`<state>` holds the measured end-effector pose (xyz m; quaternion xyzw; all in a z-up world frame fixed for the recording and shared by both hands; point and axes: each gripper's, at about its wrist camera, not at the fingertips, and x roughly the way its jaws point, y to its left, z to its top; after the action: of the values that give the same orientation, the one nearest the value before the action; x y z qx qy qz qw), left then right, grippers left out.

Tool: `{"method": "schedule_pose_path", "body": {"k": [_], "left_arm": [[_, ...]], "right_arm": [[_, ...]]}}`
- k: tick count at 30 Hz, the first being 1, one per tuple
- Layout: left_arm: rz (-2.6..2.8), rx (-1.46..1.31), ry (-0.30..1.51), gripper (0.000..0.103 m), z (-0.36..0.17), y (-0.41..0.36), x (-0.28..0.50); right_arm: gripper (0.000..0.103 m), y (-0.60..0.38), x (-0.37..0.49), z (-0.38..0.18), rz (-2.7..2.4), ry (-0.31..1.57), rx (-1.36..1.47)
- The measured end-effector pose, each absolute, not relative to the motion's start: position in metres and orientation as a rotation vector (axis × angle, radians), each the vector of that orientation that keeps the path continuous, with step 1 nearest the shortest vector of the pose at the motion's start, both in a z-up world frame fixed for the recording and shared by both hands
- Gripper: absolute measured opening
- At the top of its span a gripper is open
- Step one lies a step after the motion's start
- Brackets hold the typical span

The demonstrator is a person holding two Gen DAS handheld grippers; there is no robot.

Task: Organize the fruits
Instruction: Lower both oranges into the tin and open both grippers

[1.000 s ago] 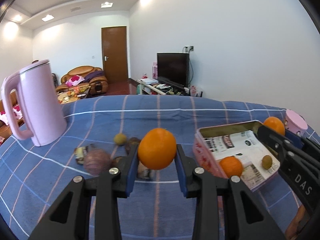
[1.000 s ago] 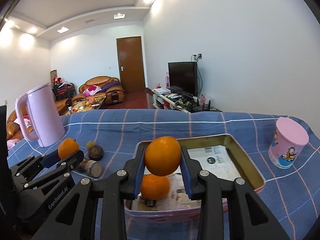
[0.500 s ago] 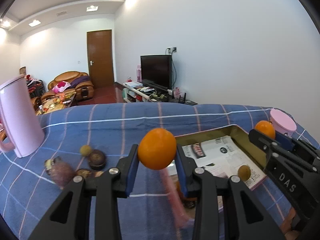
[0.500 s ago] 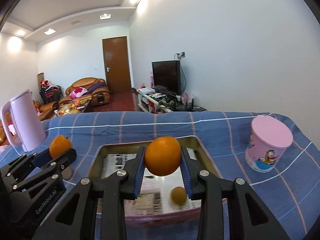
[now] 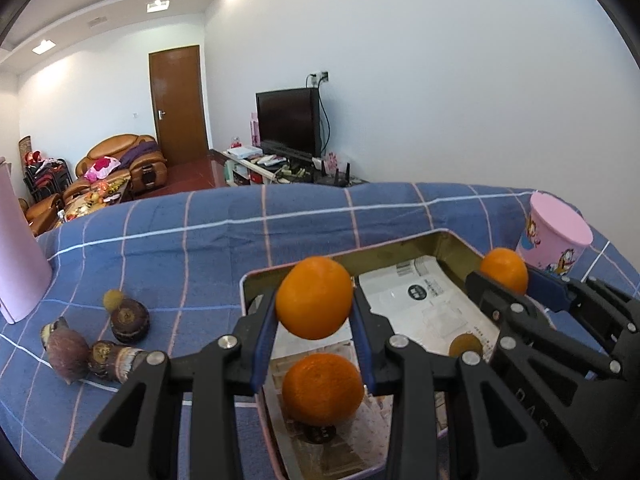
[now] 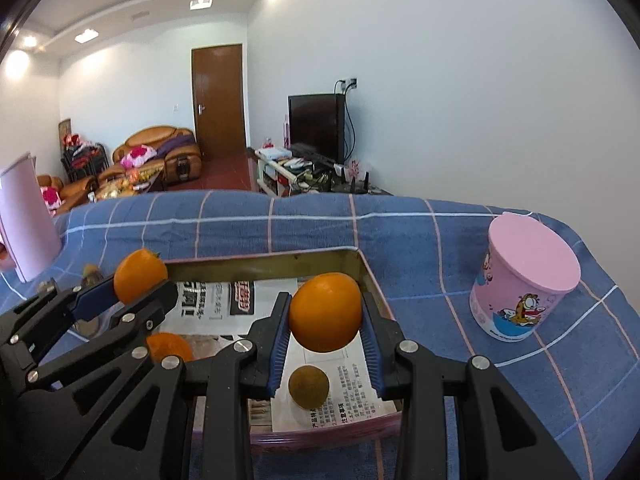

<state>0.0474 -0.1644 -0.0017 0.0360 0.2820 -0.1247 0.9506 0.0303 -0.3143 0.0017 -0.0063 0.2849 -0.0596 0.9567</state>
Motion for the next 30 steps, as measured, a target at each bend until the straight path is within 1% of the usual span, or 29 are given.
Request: {"method": "schedule_pose_path", "body": {"k": [14,24,26,28,30], "left_arm": [[-0.273,0.053,0.639,0.038,-0.008,-0.162,0.056],[-0.269,0.057,0.662,0.039,-0.011,-0.163,0.060],[-0.258,0.056,0.663,0.040,-0.011,-0.163,0.061],[-0.243,0.055,0.656,0.048,-0.010,-0.162,0.060],[-0.236,0.057,0.640,0.051,-0.008,-0.161,0.057]], "right_arm": [[0.036,-0.308,0.035,-0.008,-0.083,0.637,-0.024],[0.036,-0.310,0.041,-0.012,-0.047,0.674,0.021],[0.036,-0.311,0.043,-0.013,-0.037,0.684,0.038],[0.036,-0.313,0.044,-0.015,-0.034,0.695,0.059],[0.036,-0.316,0.045,-0.016,-0.035,0.702,0.080]]}}
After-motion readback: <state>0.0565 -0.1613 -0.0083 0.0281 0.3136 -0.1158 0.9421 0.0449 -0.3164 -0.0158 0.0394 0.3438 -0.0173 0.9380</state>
